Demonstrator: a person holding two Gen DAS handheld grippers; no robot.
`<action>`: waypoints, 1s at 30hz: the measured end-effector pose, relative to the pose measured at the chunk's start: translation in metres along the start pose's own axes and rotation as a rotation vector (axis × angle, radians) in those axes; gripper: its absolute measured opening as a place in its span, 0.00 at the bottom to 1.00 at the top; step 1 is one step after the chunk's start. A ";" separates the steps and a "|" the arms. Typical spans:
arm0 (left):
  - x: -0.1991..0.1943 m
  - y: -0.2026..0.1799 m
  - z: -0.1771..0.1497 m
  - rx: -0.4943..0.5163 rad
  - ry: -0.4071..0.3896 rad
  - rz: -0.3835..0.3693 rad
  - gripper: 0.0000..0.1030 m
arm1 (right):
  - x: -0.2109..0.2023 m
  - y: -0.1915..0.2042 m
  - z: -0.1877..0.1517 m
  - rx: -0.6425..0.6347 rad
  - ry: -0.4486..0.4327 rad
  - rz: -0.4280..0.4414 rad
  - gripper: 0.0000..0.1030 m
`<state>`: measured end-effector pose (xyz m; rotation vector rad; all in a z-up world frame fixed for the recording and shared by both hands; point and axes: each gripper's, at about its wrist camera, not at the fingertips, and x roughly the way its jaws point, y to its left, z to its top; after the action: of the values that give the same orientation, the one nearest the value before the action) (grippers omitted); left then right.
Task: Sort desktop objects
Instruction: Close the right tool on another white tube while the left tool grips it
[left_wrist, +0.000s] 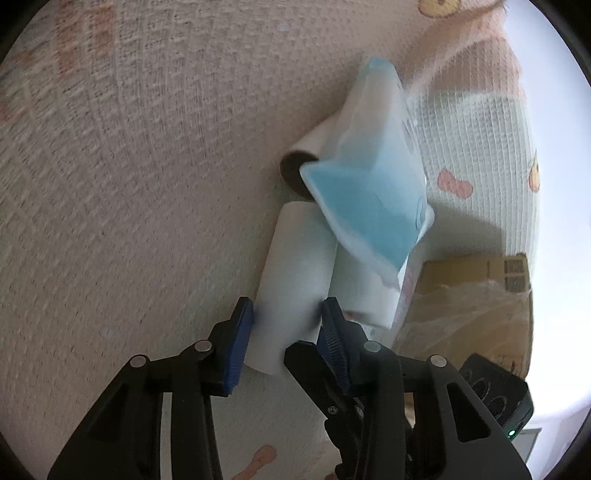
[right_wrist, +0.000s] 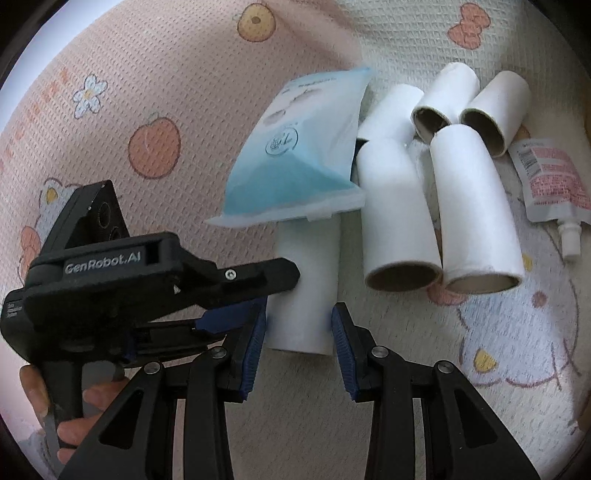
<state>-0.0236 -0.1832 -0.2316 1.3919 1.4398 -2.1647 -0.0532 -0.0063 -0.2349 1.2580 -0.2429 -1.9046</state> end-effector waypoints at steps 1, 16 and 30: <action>-0.001 -0.003 -0.004 0.017 0.001 0.011 0.41 | -0.002 0.000 -0.002 0.002 0.005 0.002 0.33; 0.001 -0.026 -0.061 0.172 0.077 0.099 0.41 | -0.037 0.004 -0.034 0.005 0.133 -0.072 0.32; 0.012 -0.035 -0.035 0.199 0.091 0.112 0.44 | -0.032 -0.014 -0.034 0.080 0.113 -0.020 0.36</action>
<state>-0.0302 -0.1336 -0.2229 1.6148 1.1691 -2.2496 -0.0268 0.0347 -0.2378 1.4214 -0.2499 -1.8486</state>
